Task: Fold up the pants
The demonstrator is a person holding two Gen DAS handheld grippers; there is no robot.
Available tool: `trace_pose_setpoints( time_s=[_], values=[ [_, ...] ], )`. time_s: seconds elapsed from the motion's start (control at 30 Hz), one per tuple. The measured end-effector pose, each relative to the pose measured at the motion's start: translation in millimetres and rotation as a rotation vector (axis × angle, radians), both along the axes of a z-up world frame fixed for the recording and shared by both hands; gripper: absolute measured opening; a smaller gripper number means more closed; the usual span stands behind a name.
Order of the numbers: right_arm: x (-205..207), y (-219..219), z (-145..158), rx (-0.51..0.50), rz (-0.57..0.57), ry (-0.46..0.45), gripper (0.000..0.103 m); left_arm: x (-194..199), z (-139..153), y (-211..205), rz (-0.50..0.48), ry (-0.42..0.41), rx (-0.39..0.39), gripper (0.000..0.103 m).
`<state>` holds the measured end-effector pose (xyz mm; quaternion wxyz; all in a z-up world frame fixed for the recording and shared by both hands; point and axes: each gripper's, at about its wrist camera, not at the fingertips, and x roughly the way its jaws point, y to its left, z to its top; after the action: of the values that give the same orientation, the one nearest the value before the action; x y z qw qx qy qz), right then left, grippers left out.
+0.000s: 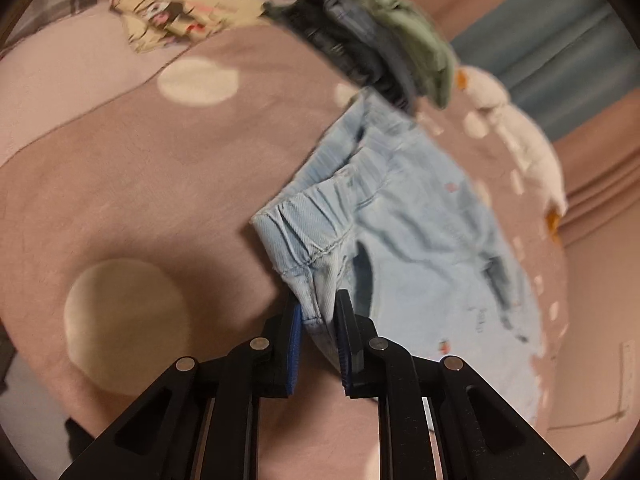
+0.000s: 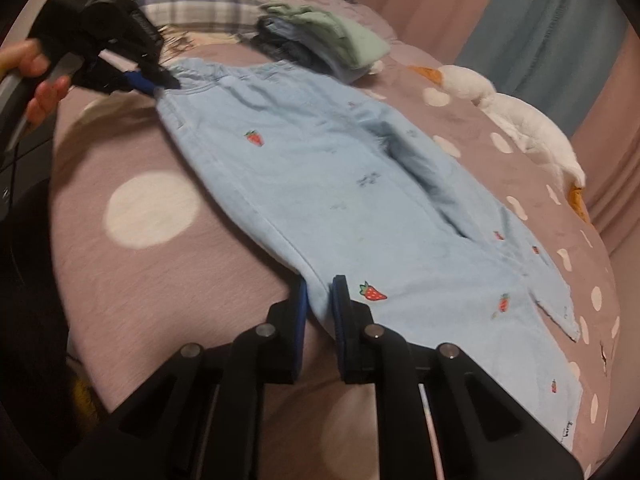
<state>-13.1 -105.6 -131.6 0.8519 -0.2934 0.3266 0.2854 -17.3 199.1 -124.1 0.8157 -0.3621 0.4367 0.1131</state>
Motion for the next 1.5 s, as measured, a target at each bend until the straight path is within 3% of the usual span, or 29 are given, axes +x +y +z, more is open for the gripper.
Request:
trace_pose_setpoints(
  time_s=[0.1, 0.2, 0.33, 0.43, 0.5, 0.57, 0.67, 0.73, 0.8, 0.83, 0.9, 1.03, 1.1, 1.23, 1.37, 1.5],
  values=[
    [0.0, 4.5, -11.0, -0.048, 0.014, 0.022, 0.016, -0.3, -0.8, 0.3, -0.029, 0.043, 0.015, 0.022],
    [1.4, -1.1, 3.8, 0.015, 0.016, 0.076, 0.044, -6.7, 15.1, -4.8, -0.048, 0.073, 0.129, 0.032],
    [7.9, -21.5, 36.0, 0.194, 0.006, 0.134, 0.044, -11.2, 39.0, -17.6, -0.082, 0.025, 0.271, 0.032],
    [29.3, -28.2, 40.0, 0.245, -0.072, 0.149, 0.045, 7.2, 48.0, -42.6, -0.178, -0.023, 0.338, 0.033],
    [51.1, -29.4, 31.2, 0.242, -0.15, 0.167, 0.045, 23.8, 43.6, -64.3, -0.274, -0.039, 0.355, 0.047],
    [69.5, -34.4, 16.4, 0.255, -0.224, 0.227, 0.044, 35.2, 31.5, -83.1, -0.354, -0.011, 0.41, 0.054],
    [74.7, -33.6, -12.4, 0.19, -0.262, 0.327, 0.045, 42.8, -6.2, -109.1, -0.512, 0.128, 0.519, 0.055],
    [59.5, -31.7, -12.2, 0.147, -0.207, 0.29, 0.044, 27.6, -6.8, -118.7, -0.564, 0.065, 0.621, 0.056],
    [57.5, -35.1, -7.9, 0.141, -0.185, 0.328, 0.045, 22.1, -3.8, -118.0, -0.639, 0.062, 0.593, 0.056],
    [61.6, -39.1, -5.9, 0.149, -0.165, 0.394, 0.047, 22.4, 0.4, -111.5, -0.655, 0.055, 0.554, 0.056],
    [71.5, -46.3, -0.7, 0.158, -0.154, 0.423, 0.048, 34.0, 11.5, -91.1, -0.639, 0.038, 0.461, 0.056],
    [109.0, -45.3, 21.5, 0.169, -0.138, 0.332, 0.055, 74.7, 36.7, -59.2, -0.538, -0.009, 0.505, 0.057],
    [138.8, -42.8, 32.8, 0.209, -0.127, 0.298, 0.057, 105.4, 46.1, -42.2, -0.522, -0.047, 0.532, 0.066],
    [225.9, -26.4, 51.3, 0.254, -0.103, 0.253, 0.061, 165.3, 44.3, -8.2, -0.502, -0.016, 0.511, 0.066],
    [304.3, -8.8, 51.9, 0.217, -0.117, 0.234, 0.064, 207.7, 33.2, 12.6, -0.535, 0.031, 0.49, 0.066],
    [364.4, 13.2, 36.0, 0.171, -0.063, 0.296, 0.064, 239.3, 22.1, 25.5, -0.61, 0.06, 0.423, 0.066]
  ],
)
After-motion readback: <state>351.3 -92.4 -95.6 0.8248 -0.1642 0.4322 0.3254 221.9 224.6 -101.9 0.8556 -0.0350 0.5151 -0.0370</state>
